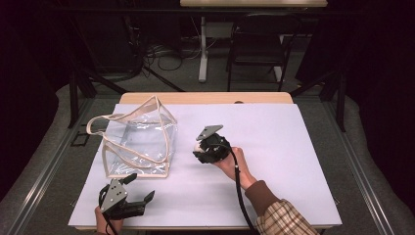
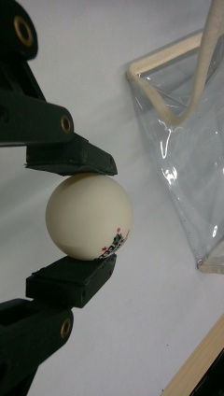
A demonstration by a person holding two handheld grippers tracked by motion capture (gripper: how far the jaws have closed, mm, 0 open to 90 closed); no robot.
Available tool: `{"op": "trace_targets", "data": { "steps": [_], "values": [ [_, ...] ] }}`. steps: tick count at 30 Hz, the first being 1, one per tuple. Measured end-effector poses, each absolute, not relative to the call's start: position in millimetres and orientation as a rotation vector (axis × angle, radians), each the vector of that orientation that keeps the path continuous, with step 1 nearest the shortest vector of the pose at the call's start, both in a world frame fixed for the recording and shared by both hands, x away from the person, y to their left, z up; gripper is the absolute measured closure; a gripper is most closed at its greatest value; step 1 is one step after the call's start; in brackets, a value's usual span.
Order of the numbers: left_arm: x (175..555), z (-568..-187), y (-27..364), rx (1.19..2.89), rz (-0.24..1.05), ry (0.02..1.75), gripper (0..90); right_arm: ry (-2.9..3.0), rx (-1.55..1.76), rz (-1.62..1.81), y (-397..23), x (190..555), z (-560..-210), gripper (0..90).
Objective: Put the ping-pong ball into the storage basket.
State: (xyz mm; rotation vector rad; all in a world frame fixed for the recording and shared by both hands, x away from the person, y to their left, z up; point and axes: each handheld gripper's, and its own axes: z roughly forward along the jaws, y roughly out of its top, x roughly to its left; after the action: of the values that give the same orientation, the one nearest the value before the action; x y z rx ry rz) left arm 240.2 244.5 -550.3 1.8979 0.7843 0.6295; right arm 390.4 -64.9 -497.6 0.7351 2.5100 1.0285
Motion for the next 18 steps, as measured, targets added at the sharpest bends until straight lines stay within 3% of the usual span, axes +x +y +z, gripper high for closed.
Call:
{"op": "trace_targets", "data": {
  "steps": [18],
  "values": [
    [240,-550,244,1.897,0.631,0.785,16.0,2.491,0.734,1.016,-73,389,-479,50.8]
  ]
}}
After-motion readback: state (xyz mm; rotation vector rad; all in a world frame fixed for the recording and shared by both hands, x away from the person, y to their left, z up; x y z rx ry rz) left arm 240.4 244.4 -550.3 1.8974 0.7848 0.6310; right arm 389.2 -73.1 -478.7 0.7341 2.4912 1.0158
